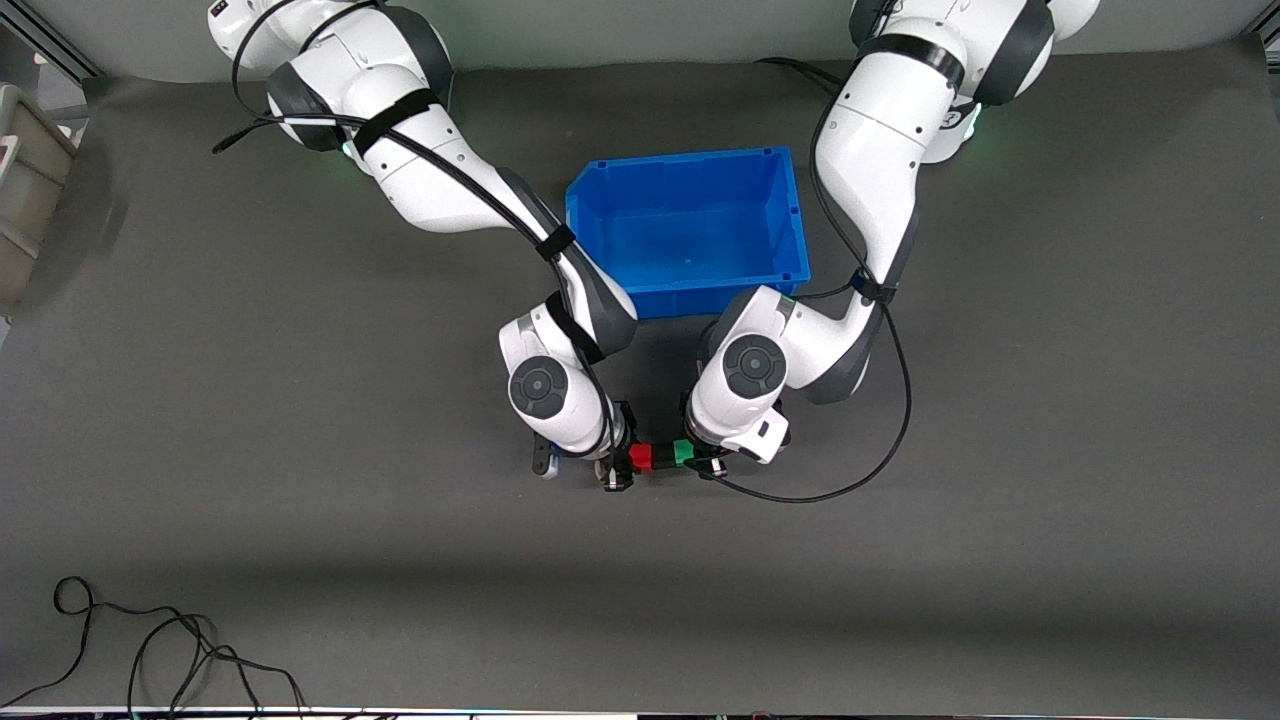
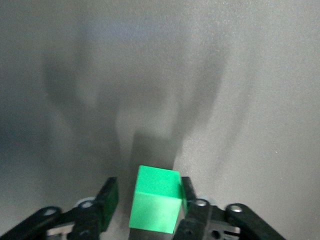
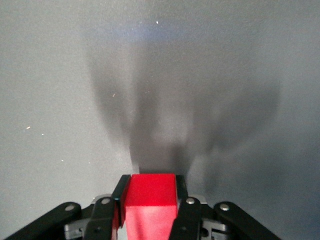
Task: Attach green and red cubes to black cube
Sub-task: 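Open both grippers and lift them off the cube row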
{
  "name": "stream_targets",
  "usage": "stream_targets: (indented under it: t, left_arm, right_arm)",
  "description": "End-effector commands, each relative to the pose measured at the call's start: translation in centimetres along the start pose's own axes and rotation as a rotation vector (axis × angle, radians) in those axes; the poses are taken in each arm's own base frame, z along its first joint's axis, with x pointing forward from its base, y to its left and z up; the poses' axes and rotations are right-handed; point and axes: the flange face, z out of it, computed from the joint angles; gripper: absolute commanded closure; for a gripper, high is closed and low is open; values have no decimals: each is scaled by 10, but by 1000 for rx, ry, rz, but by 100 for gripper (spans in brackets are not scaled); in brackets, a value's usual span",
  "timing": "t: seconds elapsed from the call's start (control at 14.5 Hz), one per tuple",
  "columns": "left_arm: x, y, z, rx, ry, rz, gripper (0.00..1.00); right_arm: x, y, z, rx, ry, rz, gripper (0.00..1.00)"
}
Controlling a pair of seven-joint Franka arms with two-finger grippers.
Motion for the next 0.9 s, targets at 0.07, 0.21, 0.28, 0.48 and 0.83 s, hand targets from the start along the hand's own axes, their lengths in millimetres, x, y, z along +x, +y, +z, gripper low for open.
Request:
stream_targets:
  t: [0.07, 0.21, 0.28, 0.48, 0.83]
  left_arm:
    - [-7, 4, -6, -29, 1, -1, 0]
    - [-3, 16, -26, -58, 18, 21, 0]
    - [6, 26, -34, -85, 50, 59, 0]
    - [26, 45, -73, -51, 109, 269, 0]
    - [106, 80, -163, 24, 147, 545, 0]
  right_arm:
    - [-8, -4, -6, 28, -3, -56, 0]
    - [-10, -7, -16, 34, -11, -65, 0]
    - [-14, -11, -32, 49, -21, -70, 0]
    - [-11, -19, -82, 12, -14, -150, 0]
    - [35, -31, -222, -151, -13, -417, 0]
